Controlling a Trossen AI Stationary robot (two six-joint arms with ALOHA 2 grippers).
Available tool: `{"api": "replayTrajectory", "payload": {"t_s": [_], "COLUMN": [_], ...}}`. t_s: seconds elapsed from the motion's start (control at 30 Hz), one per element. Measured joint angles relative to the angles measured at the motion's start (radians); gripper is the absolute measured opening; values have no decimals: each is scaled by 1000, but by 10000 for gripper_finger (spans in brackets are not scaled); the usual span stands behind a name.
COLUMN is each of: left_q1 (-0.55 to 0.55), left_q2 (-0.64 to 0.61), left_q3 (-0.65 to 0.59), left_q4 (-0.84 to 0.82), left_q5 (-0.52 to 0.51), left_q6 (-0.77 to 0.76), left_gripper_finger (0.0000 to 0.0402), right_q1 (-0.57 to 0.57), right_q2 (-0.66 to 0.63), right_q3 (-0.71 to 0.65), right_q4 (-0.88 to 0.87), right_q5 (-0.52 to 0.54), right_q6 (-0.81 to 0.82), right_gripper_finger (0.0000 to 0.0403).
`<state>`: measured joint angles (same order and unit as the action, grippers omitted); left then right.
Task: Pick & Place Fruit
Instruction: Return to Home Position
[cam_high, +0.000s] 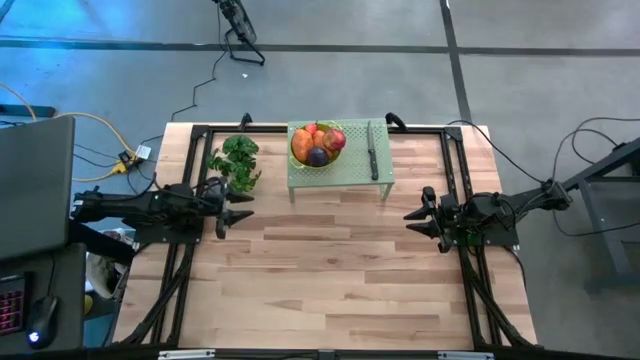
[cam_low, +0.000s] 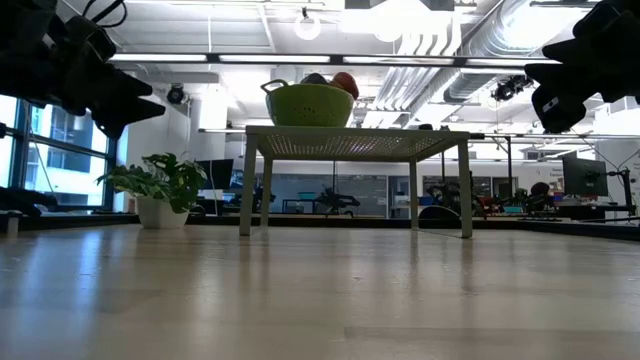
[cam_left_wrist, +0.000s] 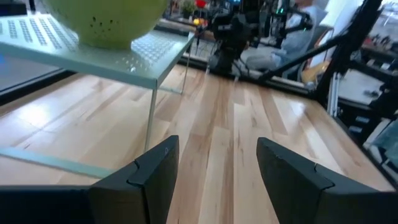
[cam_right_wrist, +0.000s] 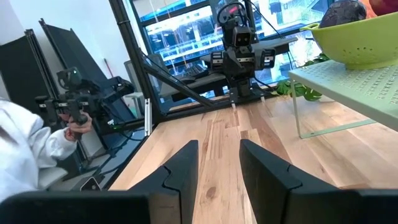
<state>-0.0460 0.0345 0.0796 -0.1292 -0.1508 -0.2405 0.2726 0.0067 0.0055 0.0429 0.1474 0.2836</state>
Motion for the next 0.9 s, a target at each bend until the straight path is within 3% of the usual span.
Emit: {"api": "replayTrajectory", "payload": {"t_s": [0.37,0.9], "left_q1": [0,0], "left_q2": [-3,2], "left_q3": [-32,-32], "left_q4": [78,77], "left_q5": [64,66], "left_q6": [66,79], "left_gripper_finger": [212,212], "right_q1": [0,0], "right_q2": [0,0], "right_q3": [0,0], "right_q4": [0,0], "right_q5": [0,-1], "right_q6": [0,0], "right_gripper_finger": [110,110]}}
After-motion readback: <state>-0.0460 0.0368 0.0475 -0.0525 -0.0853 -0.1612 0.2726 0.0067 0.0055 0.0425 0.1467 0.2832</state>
